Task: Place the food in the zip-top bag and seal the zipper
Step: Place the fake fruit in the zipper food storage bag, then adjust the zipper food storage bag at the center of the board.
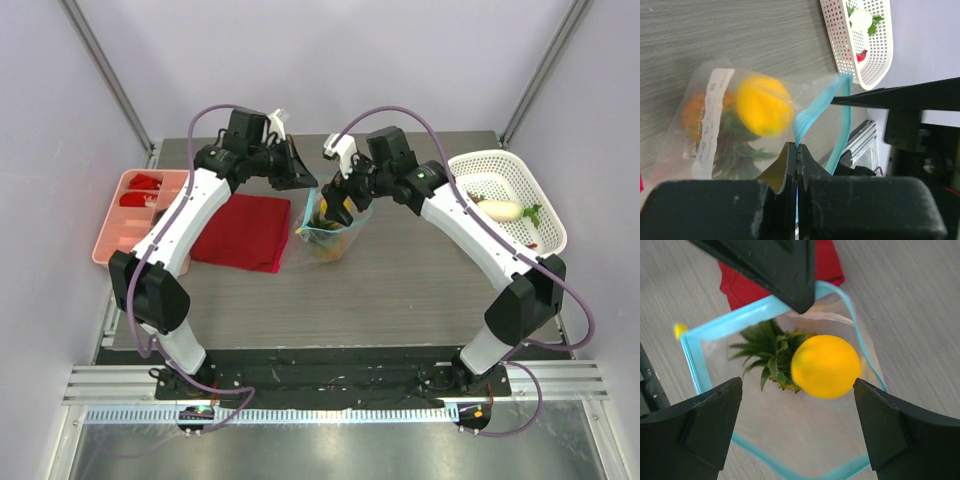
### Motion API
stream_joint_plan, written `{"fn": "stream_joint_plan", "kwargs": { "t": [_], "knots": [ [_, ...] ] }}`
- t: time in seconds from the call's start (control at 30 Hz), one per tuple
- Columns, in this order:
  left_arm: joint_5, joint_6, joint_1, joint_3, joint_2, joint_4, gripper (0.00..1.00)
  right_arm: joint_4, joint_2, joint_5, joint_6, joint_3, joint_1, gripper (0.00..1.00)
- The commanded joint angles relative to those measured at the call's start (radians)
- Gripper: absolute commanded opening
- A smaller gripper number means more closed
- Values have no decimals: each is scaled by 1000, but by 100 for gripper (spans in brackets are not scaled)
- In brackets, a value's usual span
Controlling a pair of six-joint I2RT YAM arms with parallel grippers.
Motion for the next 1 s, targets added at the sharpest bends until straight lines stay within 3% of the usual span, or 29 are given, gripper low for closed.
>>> {"fn": "stream_joint_plan", "kwargs": {
  "t": [0.0, 0.17, 0.37, 0.57, 0.67, 0.73, 0.77, 0.8, 0.97],
  "knots": [
    [37, 0, 9, -7, -22, 39, 0, -8, -108, 72, 26, 89, 6, 100],
    [47, 8, 9, -4, -19, 40, 0, -16, -144, 131, 70, 60, -55, 99],
    [63, 26, 11, -10, -28, 39, 0, -33, -44, 80, 185, 106, -195, 94],
    [65, 49, 9, -10, -36, 25, 0, -63, 52, -16, 201, 115, -198, 79],
    [62, 58, 11, -10, -39, 14, 0, -86, 86, -92, 213, 111, -196, 62],
    [59, 66, 9, -12, -40, 7, 0, -88, 92, -125, 215, 101, -196, 42],
    [59, 69, 9, -12, -42, 0, 0, -89, 94, -129, 216, 101, -198, 29],
    [56, 74, 9, -12, -43, -3, 0, -100, 94, -121, 215, 104, -198, 1],
    [16, 124, 9, -39, -56, -3, 0, -125, 40, -79, 228, 225, -198, 1]
  ]
}}
